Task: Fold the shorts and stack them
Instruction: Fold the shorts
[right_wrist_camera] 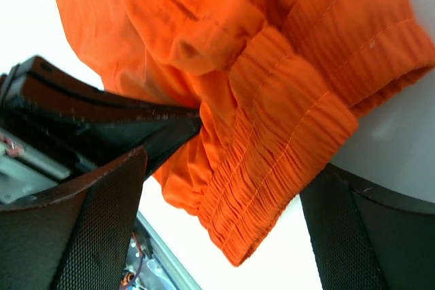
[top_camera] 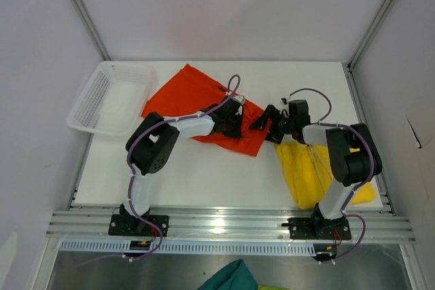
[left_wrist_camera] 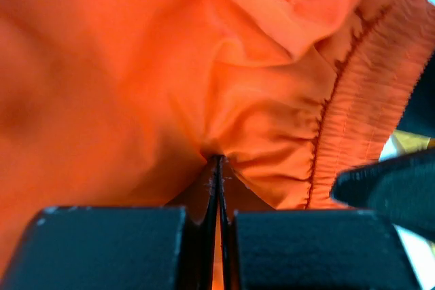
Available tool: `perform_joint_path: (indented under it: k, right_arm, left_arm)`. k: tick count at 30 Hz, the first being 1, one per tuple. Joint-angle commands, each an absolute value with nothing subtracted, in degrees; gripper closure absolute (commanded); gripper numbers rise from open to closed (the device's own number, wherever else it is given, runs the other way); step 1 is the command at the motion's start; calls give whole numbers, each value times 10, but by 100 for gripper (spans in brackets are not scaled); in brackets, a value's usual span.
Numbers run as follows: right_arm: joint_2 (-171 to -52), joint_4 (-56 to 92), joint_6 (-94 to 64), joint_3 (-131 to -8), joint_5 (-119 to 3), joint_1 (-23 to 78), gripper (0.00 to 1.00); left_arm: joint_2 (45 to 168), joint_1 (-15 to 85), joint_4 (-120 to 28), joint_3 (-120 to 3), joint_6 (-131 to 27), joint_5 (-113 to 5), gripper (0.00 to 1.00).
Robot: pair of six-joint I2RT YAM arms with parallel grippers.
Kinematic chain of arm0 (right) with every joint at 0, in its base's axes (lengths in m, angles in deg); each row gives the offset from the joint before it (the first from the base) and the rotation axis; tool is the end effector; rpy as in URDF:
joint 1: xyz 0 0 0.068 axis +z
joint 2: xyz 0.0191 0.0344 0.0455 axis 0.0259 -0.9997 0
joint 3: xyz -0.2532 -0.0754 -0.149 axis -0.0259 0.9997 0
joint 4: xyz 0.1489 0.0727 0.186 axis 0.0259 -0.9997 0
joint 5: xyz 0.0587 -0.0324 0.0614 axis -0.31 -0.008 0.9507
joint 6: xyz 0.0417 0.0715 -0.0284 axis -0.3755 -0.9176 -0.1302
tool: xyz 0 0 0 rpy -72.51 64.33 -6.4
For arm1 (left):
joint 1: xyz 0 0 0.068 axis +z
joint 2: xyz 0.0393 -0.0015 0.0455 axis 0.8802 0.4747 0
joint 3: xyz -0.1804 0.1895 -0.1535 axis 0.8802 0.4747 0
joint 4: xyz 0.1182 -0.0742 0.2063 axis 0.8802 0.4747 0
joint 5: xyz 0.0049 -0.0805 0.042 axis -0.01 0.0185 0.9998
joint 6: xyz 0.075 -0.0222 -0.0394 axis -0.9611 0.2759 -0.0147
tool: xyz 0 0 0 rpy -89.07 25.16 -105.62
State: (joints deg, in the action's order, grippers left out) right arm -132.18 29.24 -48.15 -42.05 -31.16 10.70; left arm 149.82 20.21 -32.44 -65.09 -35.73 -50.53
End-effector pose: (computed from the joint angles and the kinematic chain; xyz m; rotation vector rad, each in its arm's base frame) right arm 0.3505 0.1200 0.1573 0.2678 2.4232 1.1280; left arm 0.3498 -0.3179 0.1533 0.3334 2.5432 -0.6076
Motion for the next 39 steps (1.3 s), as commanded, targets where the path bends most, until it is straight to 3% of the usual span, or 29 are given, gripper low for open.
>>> perform_joint_path:
  k: [1, 12, 19, 30, 39]
  right_arm:
    - [-1299, 300, -517, -382, -343, 126, 9]
    - [-1229, 373, -618, -274, -414, 158, 9]
    - [-1219, 474, -696, -223, -461, 167, 20]
    - [-1244, 554, -723, -227, -518, 186, 25]
    - [-1286, 643, -721, -219, -526, 187, 45]
  left_arm:
    - [1511, 198, -309, -637, -312, -499, 100]
    - [1501, 185, -313, -608, -290, -459, 100]
    - [1493, 182, -329, -581, -279, -460, 100]
    - [1487, 178, -333, -574, -281, -460, 100]
    - [1490, 169, -327, -579, -291, -459, 100]
